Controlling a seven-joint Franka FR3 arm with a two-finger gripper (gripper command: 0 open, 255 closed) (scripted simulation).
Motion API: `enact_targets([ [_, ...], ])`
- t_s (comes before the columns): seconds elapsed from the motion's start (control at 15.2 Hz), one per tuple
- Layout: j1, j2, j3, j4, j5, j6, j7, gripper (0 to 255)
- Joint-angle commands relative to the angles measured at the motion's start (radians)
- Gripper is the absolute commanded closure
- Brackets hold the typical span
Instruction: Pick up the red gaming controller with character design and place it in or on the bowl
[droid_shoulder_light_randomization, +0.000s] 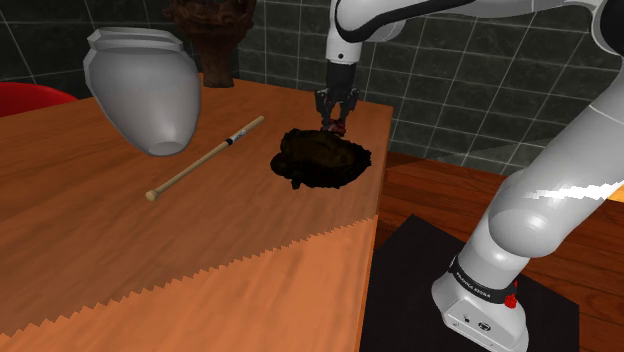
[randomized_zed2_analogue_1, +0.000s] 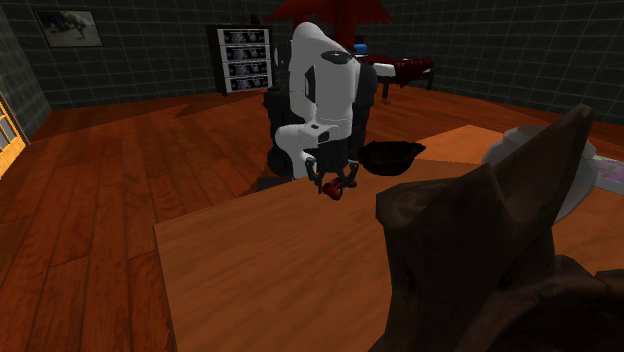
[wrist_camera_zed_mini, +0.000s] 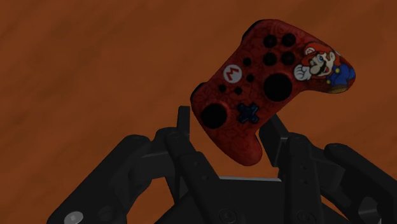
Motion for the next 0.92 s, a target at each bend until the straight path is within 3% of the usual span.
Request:
enact_targets([
  [0.0, 0.000, -0.003, -0.001, 0.024, 0.000, -0.027, -0.001, 255],
  [0.86, -0.001, 0.003, -0.001, 0.205, -0.001, -0.202, 0.000, 255],
])
